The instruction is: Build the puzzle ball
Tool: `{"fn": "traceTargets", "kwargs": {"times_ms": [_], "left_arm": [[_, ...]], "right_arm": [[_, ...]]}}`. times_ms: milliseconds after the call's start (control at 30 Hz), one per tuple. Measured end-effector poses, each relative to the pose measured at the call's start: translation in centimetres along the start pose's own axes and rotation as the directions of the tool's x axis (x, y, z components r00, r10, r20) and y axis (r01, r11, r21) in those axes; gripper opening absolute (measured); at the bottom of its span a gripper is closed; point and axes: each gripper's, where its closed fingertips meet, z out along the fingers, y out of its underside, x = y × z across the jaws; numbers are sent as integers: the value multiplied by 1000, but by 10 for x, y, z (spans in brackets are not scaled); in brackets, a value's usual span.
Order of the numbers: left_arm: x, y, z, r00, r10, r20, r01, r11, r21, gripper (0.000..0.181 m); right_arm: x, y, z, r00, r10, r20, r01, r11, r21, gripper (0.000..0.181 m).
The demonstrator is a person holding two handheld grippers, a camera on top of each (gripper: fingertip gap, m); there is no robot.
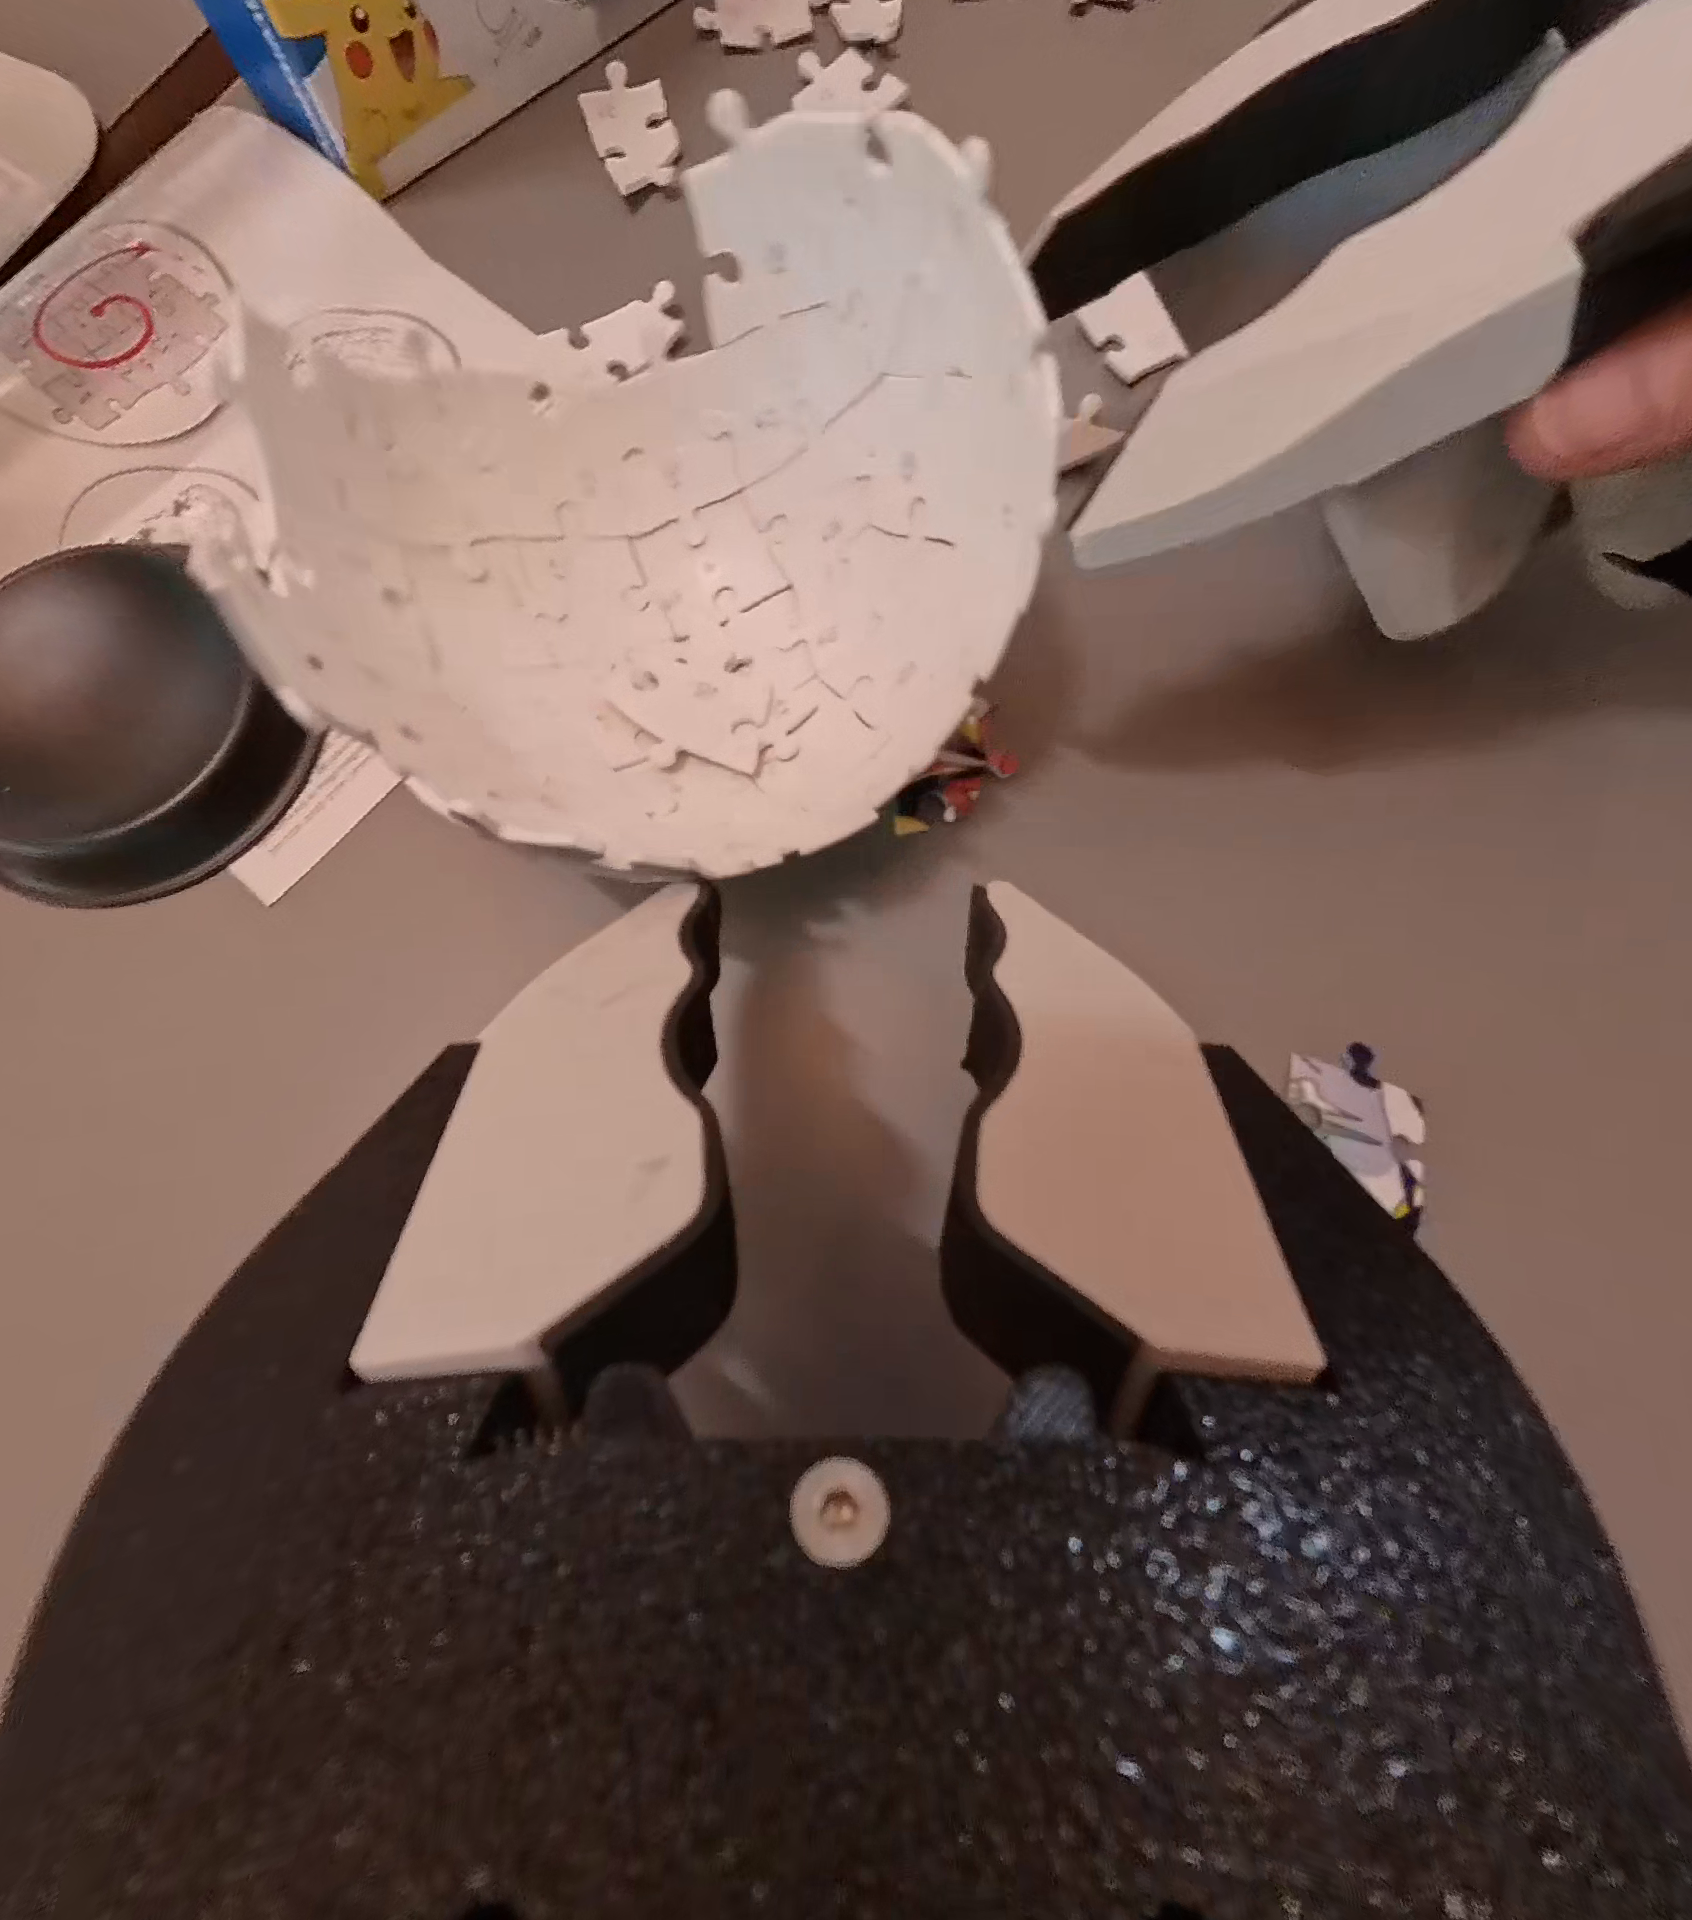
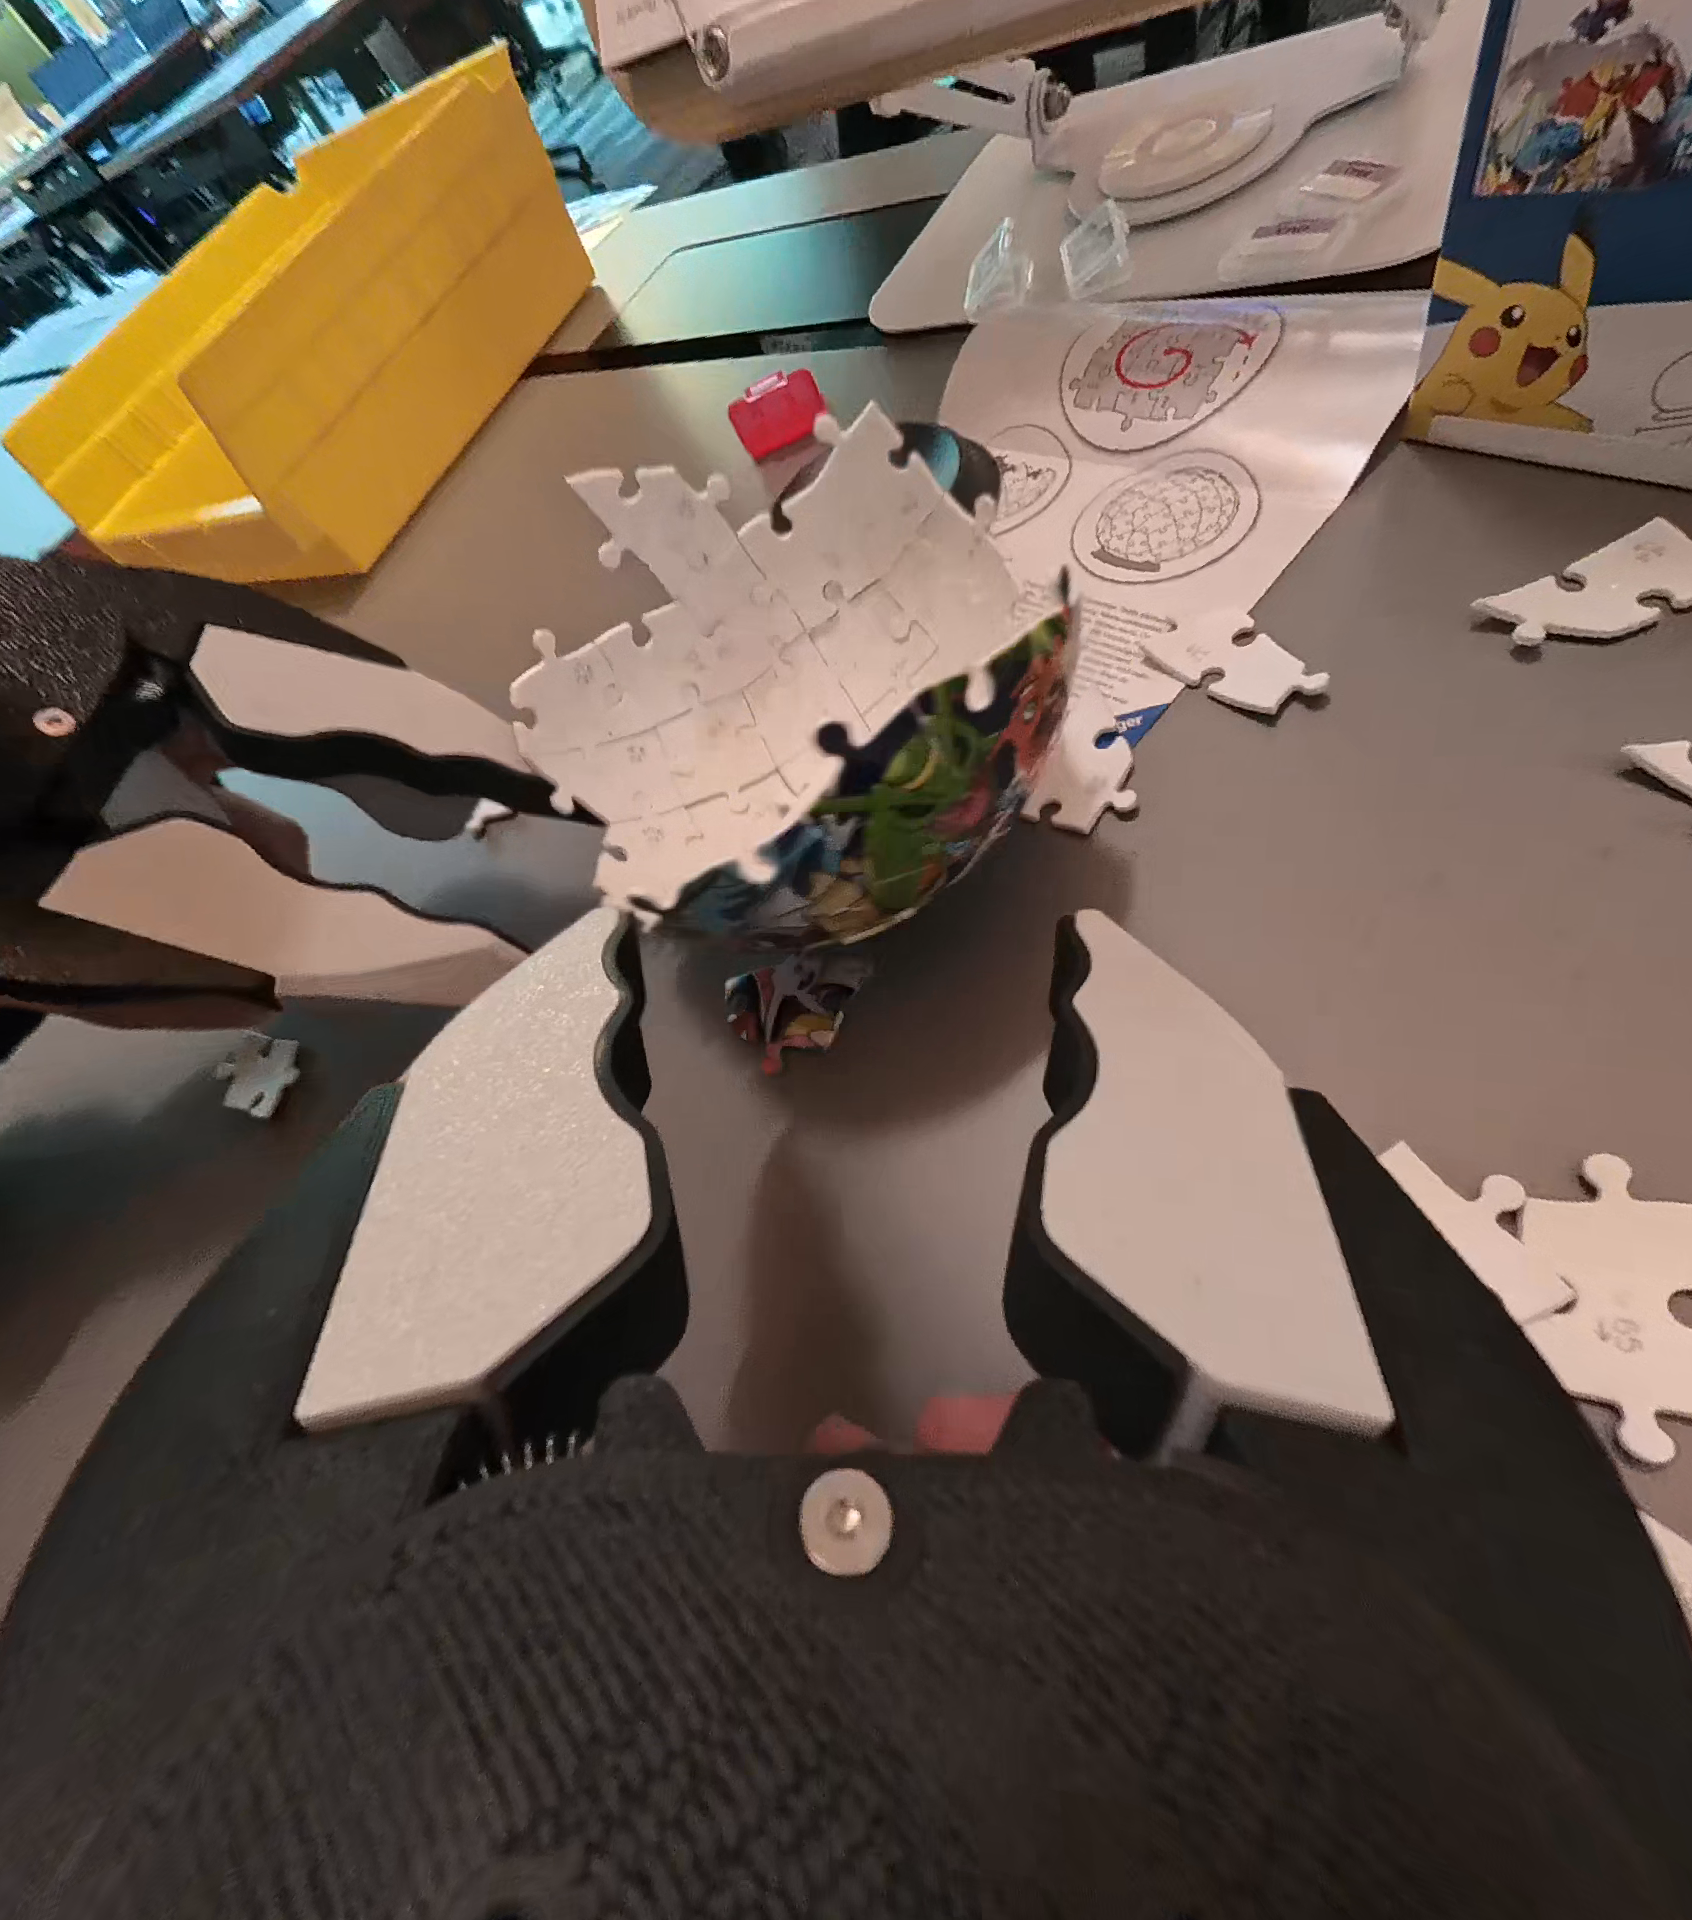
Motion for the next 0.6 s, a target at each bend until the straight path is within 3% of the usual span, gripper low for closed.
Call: {"fn": "traceTargets", "kwargs": {"times_ms": [200, 400, 600], "left_arm": [[17, -1, 5, 998, 35, -47, -35, 999, 2, 45], [24, 9, 5, 997, 39, -63, -40, 999, -29, 50], [19, 15, -8, 999, 16, -31, -17, 1000, -19, 49]], "right_arm": [[0, -8, 2, 1000, -11, -8, 11, 1000, 3, 74], [26, -15, 15, 995, -26, -95, 22, 999, -36, 72], [43, -21, 31, 981, -101, -168, 84, 991, -102, 40]]}}
